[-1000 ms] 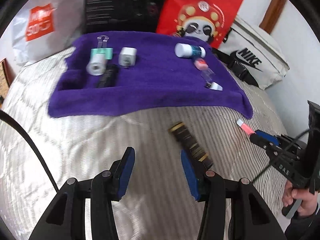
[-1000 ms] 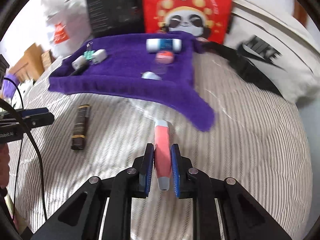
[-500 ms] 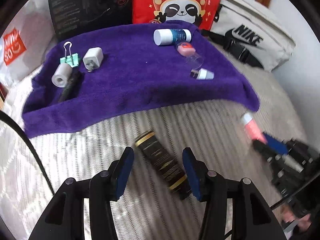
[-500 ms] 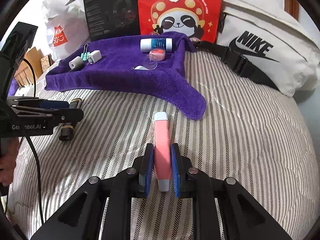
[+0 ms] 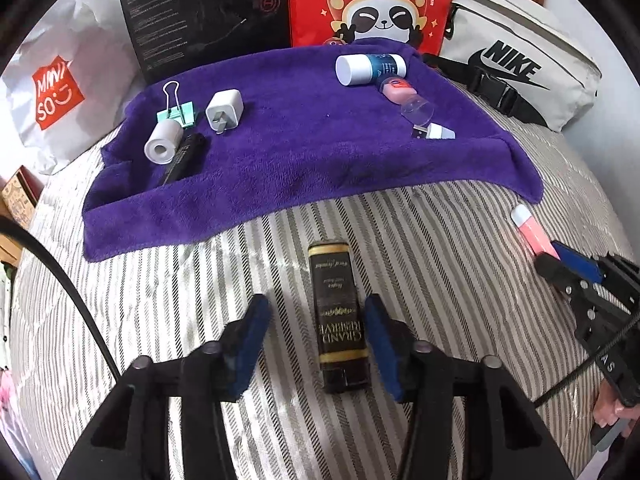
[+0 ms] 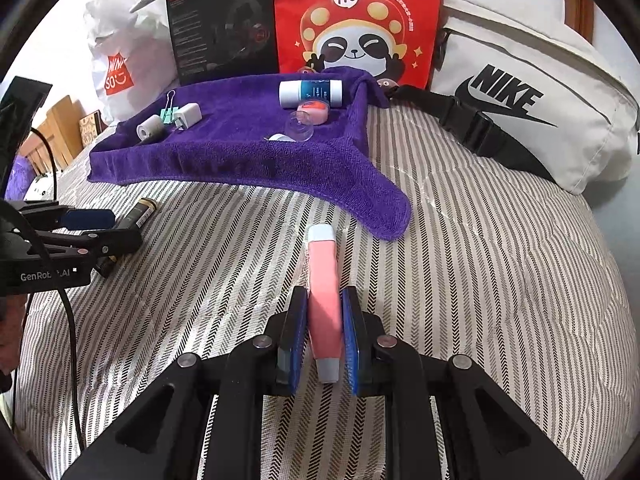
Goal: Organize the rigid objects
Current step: 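Grasp the black-gold Grand Reserve bottle with the left gripper while the right holds the pink pen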
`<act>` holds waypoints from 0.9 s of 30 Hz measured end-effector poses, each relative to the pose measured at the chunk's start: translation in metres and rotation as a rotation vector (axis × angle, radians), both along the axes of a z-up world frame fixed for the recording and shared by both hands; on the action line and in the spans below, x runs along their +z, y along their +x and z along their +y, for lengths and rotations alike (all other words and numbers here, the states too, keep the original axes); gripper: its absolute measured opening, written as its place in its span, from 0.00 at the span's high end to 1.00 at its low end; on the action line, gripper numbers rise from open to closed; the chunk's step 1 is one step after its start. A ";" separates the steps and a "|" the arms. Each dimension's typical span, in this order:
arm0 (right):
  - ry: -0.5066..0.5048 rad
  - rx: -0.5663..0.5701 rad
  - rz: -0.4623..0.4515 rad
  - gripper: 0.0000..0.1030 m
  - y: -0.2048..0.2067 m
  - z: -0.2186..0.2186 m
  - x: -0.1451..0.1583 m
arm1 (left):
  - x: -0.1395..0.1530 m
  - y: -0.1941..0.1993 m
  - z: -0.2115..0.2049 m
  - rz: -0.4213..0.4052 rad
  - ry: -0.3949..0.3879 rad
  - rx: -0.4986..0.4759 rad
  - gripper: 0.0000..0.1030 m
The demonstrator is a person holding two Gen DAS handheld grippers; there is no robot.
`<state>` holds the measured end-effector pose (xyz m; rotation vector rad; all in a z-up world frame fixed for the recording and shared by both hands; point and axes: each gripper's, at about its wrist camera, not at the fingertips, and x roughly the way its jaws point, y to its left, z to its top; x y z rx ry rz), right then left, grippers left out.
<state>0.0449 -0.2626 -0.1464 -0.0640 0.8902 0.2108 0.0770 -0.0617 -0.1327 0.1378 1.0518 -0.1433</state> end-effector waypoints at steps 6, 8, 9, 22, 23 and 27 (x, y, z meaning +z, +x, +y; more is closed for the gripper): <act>-0.003 0.002 -0.001 0.82 0.000 0.000 0.000 | 0.001 0.001 -0.007 0.005 0.000 -0.015 0.78; -0.003 0.002 -0.002 0.82 0.000 0.000 0.000 | 0.001 0.002 -0.007 0.010 0.000 -0.021 0.78; -0.003 0.002 -0.002 0.82 0.000 0.000 0.000 | 0.000 0.002 -0.007 0.010 -0.004 -0.023 0.78; -0.010 0.003 -0.005 0.82 -0.001 0.001 0.000 | -0.004 0.007 -0.007 0.004 -0.002 -0.041 0.78; -0.010 0.003 -0.006 0.82 -0.001 0.001 0.000 | -0.004 0.007 -0.007 0.002 0.000 -0.044 0.78; -0.011 0.005 -0.006 0.82 0.000 0.001 0.000 | -0.005 0.006 -0.005 0.004 -0.008 -0.052 0.78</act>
